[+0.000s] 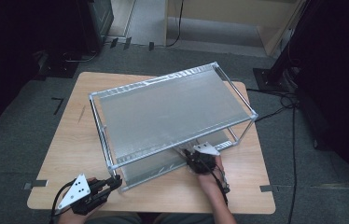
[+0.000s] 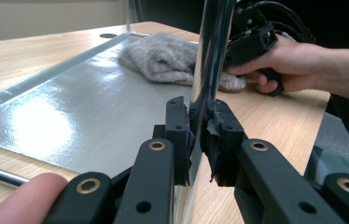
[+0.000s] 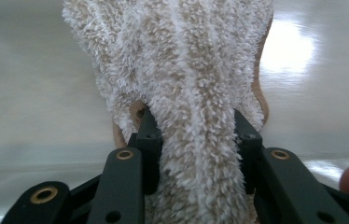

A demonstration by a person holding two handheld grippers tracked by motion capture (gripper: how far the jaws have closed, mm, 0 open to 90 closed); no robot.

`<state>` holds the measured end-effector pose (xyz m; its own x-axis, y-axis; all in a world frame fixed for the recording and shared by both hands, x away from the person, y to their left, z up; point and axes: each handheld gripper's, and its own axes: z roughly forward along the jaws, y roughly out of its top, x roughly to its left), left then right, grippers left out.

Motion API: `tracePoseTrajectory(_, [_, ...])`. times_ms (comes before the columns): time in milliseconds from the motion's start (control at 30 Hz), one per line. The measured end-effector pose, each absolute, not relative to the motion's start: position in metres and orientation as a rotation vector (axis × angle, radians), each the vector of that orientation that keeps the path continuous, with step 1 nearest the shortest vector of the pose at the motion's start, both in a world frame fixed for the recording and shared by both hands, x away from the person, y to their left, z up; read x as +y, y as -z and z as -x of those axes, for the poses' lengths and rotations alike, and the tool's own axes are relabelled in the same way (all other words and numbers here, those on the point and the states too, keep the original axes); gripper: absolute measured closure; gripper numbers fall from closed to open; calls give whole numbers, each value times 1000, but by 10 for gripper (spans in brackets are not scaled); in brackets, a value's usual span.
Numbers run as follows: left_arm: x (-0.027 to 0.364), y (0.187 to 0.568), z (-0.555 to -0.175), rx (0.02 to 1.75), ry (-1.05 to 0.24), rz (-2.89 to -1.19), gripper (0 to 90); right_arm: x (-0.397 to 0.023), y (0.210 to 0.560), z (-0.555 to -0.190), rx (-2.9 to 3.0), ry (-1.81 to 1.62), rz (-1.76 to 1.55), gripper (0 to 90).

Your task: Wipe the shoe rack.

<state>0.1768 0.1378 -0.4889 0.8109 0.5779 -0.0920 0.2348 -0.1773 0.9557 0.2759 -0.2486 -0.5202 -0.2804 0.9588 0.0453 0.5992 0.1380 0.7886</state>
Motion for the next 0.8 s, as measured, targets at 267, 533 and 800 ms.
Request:
tracePoseTrajectory(267, [140, 489, -177, 646, -360, -1755, 805, -309, 519, -286, 1751, -879, -1605, 638])
tracePoseTrajectory(533, [142, 489, -178, 663, -357, -1748, 803, -348, 518, -283, 1626, -852, -1679, 636])
tracePoseTrajectory(800, [142, 489, -178, 679, -348, -1739, 800, -309, 519, -279, 1753, -879, -1624, 638])
